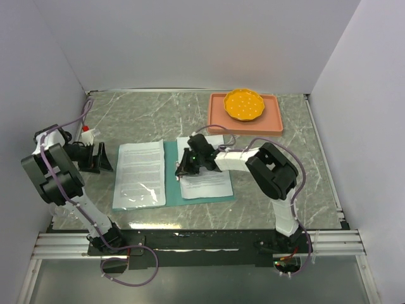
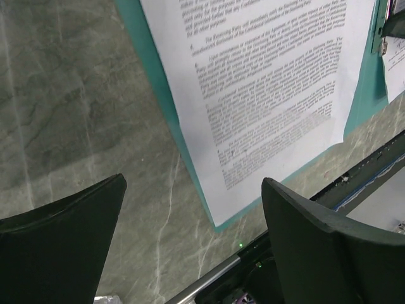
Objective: Put the files into the folder
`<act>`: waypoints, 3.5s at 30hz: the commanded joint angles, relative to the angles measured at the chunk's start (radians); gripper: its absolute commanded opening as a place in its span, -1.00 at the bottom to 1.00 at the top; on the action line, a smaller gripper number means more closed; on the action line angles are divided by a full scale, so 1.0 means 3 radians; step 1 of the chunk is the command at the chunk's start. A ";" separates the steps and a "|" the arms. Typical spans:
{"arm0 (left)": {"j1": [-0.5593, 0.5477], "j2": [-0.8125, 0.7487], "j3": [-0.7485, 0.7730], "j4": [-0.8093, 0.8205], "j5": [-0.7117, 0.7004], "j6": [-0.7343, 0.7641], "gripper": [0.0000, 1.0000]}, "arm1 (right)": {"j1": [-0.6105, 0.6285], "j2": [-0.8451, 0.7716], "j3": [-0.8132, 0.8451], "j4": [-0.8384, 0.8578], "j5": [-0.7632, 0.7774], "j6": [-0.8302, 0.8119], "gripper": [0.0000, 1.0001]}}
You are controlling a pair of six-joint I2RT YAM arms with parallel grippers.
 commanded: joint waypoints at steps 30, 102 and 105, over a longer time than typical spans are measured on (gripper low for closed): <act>-0.0626 0.0403 -0.0085 0.0645 0.0086 -0.0404 0.92 | -0.0438 0.0267 -0.1330 0.1385 -0.0550 0.0779 -0.94; -0.0411 -0.0052 -0.0213 0.0701 -0.0078 -0.0332 0.92 | 0.0140 0.0993 0.2505 -0.3161 0.1705 -0.0351 0.11; -0.0406 -0.0052 -0.0213 0.0691 -0.0093 -0.0327 0.92 | 0.0130 0.0983 0.2469 -0.3125 0.1690 -0.0346 0.08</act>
